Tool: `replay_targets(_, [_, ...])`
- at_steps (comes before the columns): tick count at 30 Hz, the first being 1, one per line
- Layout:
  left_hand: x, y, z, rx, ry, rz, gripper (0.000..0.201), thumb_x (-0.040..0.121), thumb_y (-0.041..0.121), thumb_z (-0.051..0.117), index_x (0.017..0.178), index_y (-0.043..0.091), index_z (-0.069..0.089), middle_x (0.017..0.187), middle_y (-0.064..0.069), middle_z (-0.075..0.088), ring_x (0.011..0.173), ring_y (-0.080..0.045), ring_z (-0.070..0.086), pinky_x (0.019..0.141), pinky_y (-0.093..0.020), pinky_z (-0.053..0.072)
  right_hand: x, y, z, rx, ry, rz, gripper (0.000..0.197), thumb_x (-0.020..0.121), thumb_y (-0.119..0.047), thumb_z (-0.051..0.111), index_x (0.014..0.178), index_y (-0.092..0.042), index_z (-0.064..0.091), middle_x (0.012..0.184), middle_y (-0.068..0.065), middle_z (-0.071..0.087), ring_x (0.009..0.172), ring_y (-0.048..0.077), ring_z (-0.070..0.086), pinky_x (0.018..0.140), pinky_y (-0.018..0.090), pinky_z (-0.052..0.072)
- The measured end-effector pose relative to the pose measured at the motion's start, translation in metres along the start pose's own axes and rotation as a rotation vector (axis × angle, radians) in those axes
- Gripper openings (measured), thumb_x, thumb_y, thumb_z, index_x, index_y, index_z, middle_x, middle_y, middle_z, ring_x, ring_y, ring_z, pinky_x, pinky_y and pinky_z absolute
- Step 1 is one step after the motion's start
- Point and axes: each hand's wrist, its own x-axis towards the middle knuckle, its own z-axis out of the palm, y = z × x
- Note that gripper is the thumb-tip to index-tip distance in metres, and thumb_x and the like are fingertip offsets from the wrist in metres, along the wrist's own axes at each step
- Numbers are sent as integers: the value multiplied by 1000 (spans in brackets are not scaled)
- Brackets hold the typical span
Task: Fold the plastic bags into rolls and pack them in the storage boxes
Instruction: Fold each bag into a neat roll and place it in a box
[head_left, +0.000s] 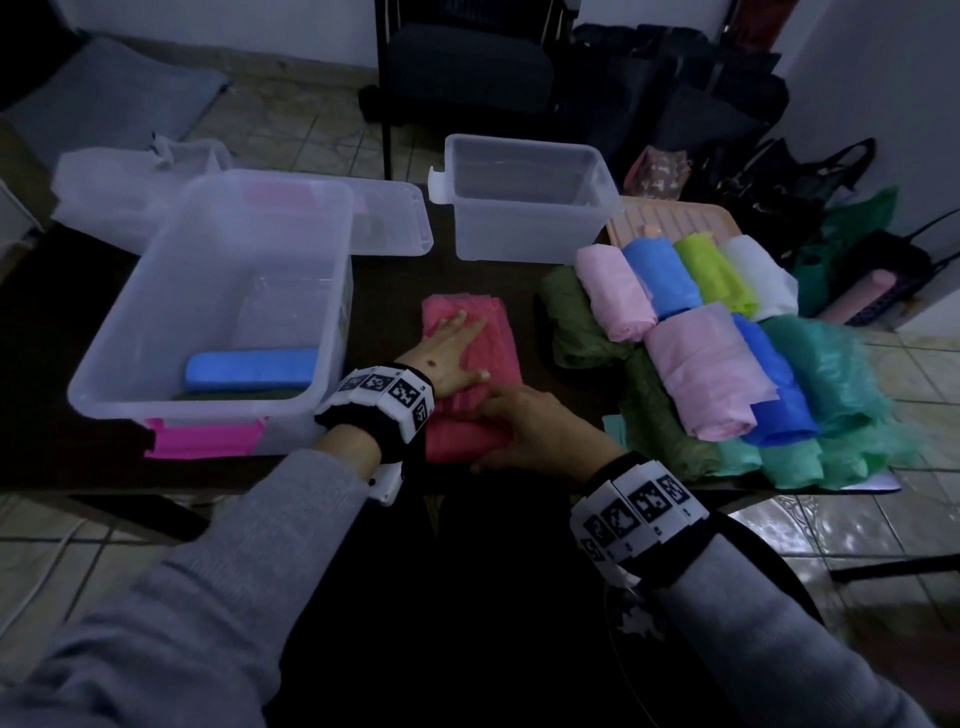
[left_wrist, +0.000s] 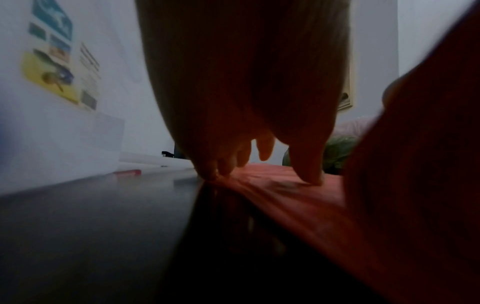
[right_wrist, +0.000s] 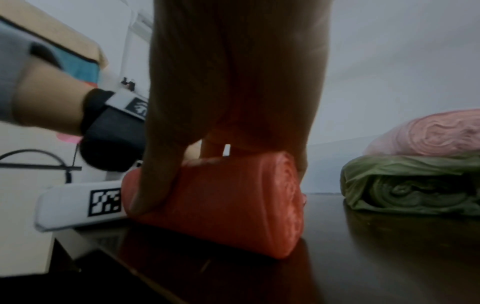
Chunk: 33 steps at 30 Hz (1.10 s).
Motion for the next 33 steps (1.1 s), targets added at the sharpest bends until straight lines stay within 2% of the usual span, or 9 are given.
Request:
replay_targets(3, [-10,3,-1,16,119,-53,68,95,40,47,150,19,13,159,-6,-6,146,-27,0,117,-44,7,0,3,0,132,54,3,61,73,-34,78,127,-20,53,126,1,56,116,18,51,98,36,41])
replay_targets(5, [-22,8,-3,32,219,-98,53,96,34,48,143,12,36,155,-12,13,140,-30,22,114,-42,23,2,4,-3,173,59,29,59,71,-31,80,121,-14,55,121,5,59,111,19,55,91,26,42])
replay_targets(7, [-35,13,-5,7,326,-122,35,96,25,49,125,7,55,138,-13,40,122,-29,46,102,-41,41,5,6,-6,152,34,33,55,71,-33,80,117,-13,59,117,5,61,106,18,56,85,23,41])
replay_targets(10, [-53,17,-6,-77,339,-131,21,94,19,52,103,8,67,113,-11,63,97,-25,62,87,-36,50,9,6,-15,130,-18,49,50,74,-38,77,116,-15,62,108,1,63,95,14,56,80,24,42])
replay_targets(17, [-88,11,-8,-174,19,-93,44,87,21,64,130,22,55,132,-3,56,117,-17,54,86,-19,34,20,5,-23,86,-102,66,35,85,-34,66,107,-7,67,93,12,60,84,22,52,78,35,42])
replay_targets(21, [-82,5,0,-184,35,-120,56,79,20,73,132,24,53,130,-8,54,112,-21,57,96,-27,43,12,2,-15,-72,90,143,57,80,-45,67,129,-17,53,119,7,51,112,24,43,95,35,37])
replay_targets(26, [-73,8,0,-131,18,-128,32,89,17,59,121,17,56,117,-10,58,92,-22,60,76,-29,46,-1,-12,11,-286,256,106,49,90,-40,56,131,-15,46,127,7,48,119,26,42,93,36,35])
replay_targets(29, [-72,8,-7,-112,-39,-119,38,90,22,58,128,18,55,124,-9,57,104,-23,59,87,-30,46,-8,-11,22,-233,238,100,66,85,-36,63,141,-13,36,136,9,43,127,27,38,106,36,29])
replay_targets(33, [-74,11,-11,-97,-52,-112,46,93,24,54,138,20,45,134,-8,52,117,-23,54,96,-30,41,-4,-6,19,-226,242,93,63,87,-25,59,144,-14,34,140,8,42,128,27,37,104,34,28])
